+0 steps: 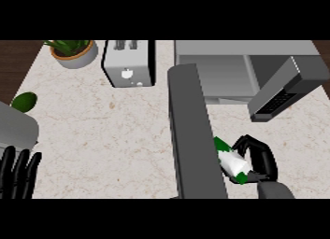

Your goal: Pick up the milk, place it into the microwave and close the microwave

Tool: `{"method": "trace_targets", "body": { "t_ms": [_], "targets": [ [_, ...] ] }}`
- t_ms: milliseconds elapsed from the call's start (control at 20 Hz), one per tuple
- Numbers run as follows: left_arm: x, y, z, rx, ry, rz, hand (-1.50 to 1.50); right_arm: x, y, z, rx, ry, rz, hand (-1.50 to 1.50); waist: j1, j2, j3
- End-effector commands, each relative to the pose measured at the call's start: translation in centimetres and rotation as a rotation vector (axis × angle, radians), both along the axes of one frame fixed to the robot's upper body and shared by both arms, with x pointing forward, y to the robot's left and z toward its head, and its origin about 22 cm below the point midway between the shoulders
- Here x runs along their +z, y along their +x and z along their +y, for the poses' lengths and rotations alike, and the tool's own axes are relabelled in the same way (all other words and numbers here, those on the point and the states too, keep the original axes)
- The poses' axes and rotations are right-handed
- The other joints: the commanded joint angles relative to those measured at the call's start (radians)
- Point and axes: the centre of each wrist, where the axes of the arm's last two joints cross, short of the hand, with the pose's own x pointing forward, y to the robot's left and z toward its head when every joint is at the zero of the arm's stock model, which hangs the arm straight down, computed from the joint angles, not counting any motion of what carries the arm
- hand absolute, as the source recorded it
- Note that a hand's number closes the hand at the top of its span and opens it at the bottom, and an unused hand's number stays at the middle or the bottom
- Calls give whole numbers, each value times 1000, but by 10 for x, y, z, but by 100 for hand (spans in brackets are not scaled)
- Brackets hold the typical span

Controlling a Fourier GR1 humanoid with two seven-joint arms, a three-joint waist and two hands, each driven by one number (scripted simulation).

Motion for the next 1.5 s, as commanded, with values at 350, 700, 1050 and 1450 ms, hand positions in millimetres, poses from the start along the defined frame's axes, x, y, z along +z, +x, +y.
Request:
{"method": "trace_targets", "body": {
  "t_ms": [350, 700, 1050, 1450],
  "targets": [
    [-13, -3, 19, -6, 4, 17, -150, 67, 70, 65, -30, -167, -49, 150, 12, 2, 0],
    [-10, -2, 24, -19, 18, 4, -150, 100, 130, 53, -164, -287, 18, 150, 29, 8, 1],
    [-9, 7, 32, -51, -7, 6, -150, 117, 161, 35, -235, -356, 48, 150, 50, 19, 2],
    [-10, 9, 16, -83, 17, 3, -150, 139, 175, 5, -487, -473, 45, 150, 82, 36, 5]
  ]
}}
